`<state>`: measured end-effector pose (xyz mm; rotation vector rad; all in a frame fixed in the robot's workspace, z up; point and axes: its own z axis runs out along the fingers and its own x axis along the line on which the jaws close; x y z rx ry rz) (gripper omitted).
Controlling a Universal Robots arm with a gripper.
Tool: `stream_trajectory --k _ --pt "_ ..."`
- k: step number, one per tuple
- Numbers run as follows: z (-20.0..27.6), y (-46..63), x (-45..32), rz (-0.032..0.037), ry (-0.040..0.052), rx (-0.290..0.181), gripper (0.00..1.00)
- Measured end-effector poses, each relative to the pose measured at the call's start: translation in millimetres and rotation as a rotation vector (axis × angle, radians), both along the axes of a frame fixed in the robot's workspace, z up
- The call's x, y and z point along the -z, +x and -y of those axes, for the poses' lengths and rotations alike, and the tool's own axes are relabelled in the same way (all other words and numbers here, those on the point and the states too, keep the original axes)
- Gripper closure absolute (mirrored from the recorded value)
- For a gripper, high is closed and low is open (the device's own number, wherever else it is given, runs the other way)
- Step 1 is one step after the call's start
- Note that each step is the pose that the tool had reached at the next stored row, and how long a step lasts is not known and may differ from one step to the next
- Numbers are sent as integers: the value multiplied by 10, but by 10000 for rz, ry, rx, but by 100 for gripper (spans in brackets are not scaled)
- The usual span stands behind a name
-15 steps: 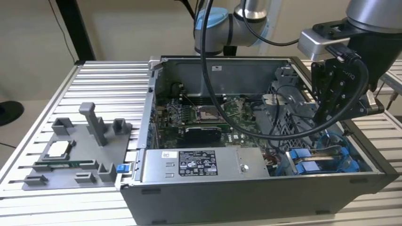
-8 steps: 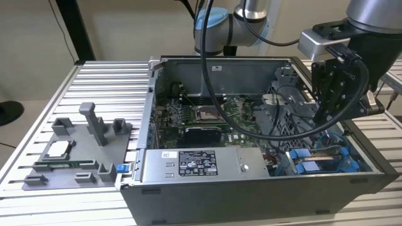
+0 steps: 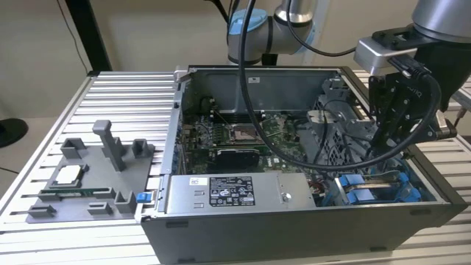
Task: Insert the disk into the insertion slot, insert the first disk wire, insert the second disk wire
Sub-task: 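Insert the first disk wire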
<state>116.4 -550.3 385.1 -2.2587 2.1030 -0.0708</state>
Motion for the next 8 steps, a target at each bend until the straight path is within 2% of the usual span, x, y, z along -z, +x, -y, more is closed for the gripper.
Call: stream_trajectory --k 8 --pt "90 17 15 -28 1 0 100"
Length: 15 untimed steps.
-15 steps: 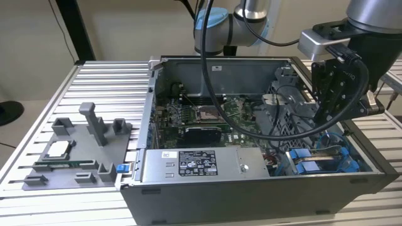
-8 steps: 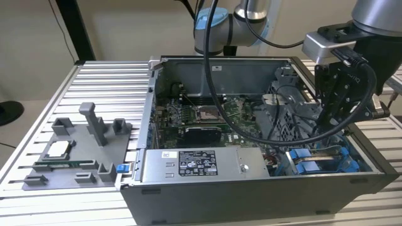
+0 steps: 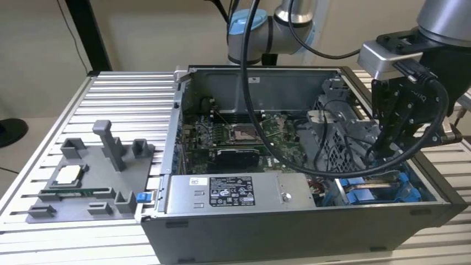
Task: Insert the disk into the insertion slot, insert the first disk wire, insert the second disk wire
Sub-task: 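Insert the first disk wire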
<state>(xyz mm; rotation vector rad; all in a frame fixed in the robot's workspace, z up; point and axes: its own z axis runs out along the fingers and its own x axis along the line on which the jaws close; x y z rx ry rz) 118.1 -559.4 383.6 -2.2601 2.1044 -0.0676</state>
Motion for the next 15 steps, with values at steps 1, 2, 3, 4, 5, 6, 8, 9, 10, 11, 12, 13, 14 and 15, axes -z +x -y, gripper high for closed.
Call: stream_trajectory --k 1,2,3,4,5,6,8,9,10,11,12,13,14,15 --pt "12 0 3 -2 1 1 100" --pt "23 1 5 -5 -1 2 100" --pt "35 2 9 -6 0 2 100" --pt "44 2 11 -9 0 3 100" --pt "50 3 14 -9 1 4 100" --pt "51 3 15 -9 1 5 100" --pt "51 3 15 -9 0 4 100" --pt "51 4 15 -9 0 4 100" --pt "51 3 14 -9 0 4 100" --pt "51 3 14 -9 0 4 100" --pt "51 3 15 -9 0 4 100" --pt "51 3 15 -9 0 4 100" --pt "51 4 15 -9 0 4 100" --pt "53 3 15 -9 0 5 100"
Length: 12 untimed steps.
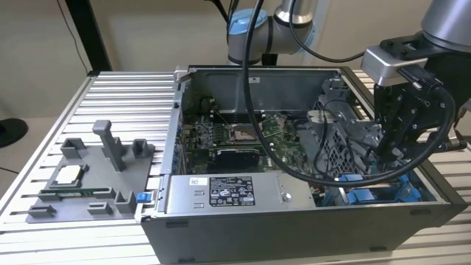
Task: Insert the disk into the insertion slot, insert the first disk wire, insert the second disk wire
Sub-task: 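Insert the first disk wire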
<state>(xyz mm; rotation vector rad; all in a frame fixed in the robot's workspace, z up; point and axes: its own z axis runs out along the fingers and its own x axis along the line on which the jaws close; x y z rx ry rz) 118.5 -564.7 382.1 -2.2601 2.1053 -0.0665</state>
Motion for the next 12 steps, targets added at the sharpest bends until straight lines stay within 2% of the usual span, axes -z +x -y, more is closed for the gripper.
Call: stream_trajectory --k 3,10,12 --pt "33 21 1 -10 48 -1 100" --pt "180 113 4 -80 235 0 100" --pt "186 116 5 -82 241 0 100"
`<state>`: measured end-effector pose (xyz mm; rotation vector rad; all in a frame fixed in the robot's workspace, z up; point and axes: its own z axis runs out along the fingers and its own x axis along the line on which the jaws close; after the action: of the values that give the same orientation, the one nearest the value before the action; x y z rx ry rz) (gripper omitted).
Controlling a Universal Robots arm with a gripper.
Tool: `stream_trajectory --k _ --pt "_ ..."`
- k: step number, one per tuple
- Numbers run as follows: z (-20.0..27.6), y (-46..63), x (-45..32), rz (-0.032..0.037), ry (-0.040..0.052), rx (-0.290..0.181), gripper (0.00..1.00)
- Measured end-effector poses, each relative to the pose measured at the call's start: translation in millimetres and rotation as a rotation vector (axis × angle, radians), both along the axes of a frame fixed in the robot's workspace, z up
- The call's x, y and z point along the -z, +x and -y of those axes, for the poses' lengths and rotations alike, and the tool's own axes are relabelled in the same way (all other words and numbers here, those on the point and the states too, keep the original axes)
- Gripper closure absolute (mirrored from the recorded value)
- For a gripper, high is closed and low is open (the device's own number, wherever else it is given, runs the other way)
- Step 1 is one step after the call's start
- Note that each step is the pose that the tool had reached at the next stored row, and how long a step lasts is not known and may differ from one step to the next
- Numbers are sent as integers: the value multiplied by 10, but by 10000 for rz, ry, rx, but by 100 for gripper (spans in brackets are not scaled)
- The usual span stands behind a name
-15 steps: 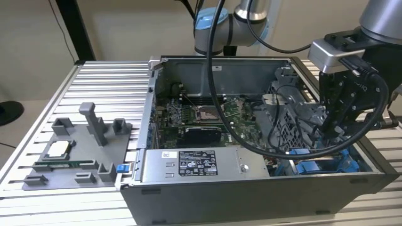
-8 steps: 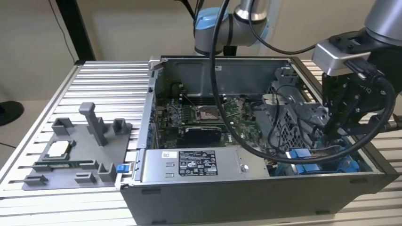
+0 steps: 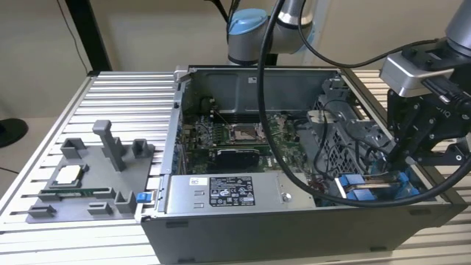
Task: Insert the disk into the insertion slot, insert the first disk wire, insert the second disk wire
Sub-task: 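Insert the first disk wire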
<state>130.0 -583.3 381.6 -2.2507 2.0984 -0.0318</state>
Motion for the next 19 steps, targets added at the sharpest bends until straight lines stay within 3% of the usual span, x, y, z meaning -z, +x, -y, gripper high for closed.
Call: stream_trajectory --k 5,6,10,12,13,16,19 --pt "1 0 0 0 24 1 100" --pt "2 0 1 -1 135 1 100" --pt "9 0 7 0 830 24 100" --pt "13 1 15 1 1040 70 100" --pt "18 1 19 2 1101 90 100" --pt "40 0 43 -9 1121 181 100" --pt "64 1 64 -92 1118 258 100"
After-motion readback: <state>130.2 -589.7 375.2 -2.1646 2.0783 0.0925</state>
